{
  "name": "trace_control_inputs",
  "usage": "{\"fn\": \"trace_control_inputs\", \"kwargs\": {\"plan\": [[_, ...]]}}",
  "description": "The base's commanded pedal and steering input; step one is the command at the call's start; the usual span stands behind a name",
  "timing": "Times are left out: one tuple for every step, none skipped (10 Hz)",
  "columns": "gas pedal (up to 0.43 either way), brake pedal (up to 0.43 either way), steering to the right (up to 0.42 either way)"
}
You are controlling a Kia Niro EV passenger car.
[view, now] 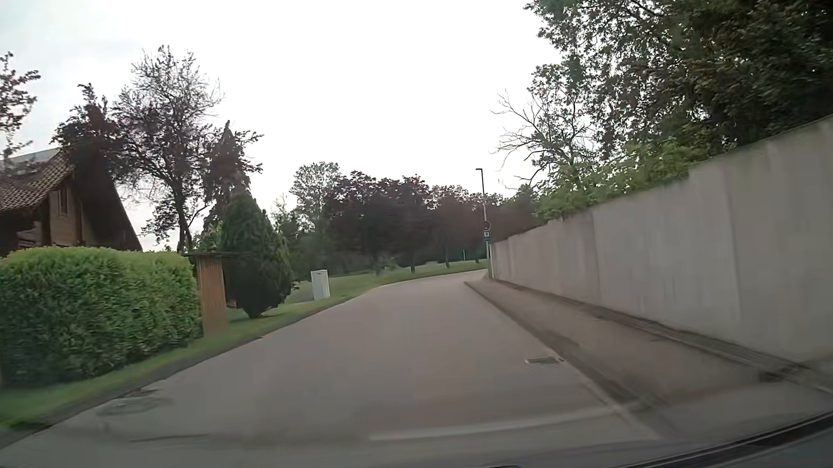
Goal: Follow the waypoints while adhering to traffic rules and regulations
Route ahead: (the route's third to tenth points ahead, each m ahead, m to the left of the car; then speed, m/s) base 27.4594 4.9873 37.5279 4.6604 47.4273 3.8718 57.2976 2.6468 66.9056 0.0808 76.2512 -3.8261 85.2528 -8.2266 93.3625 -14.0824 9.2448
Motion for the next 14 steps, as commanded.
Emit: {"fn": "trace_control_inputs", "kwargs": {"plan": [[0.028, 0.000, 0.000], [0.028, 0.000, 0.000], [0.028, 0.000, 0.000], [0.028, 0.000, 0.000], [0.028, 0.000, 0.000], [0.028, 0.000, 0.000], [0.028, 0.000, 0.000], [0.039, 0.000, 0.000], [0.039, 0.000, 0.000], [0.039, 0.000, 0.000], [0.039, 0.000, 0.000], [0.039, 0.000, 0.000], [0.039, 0.000, 0.000], [0.039, 0.000, 0.000]]}}
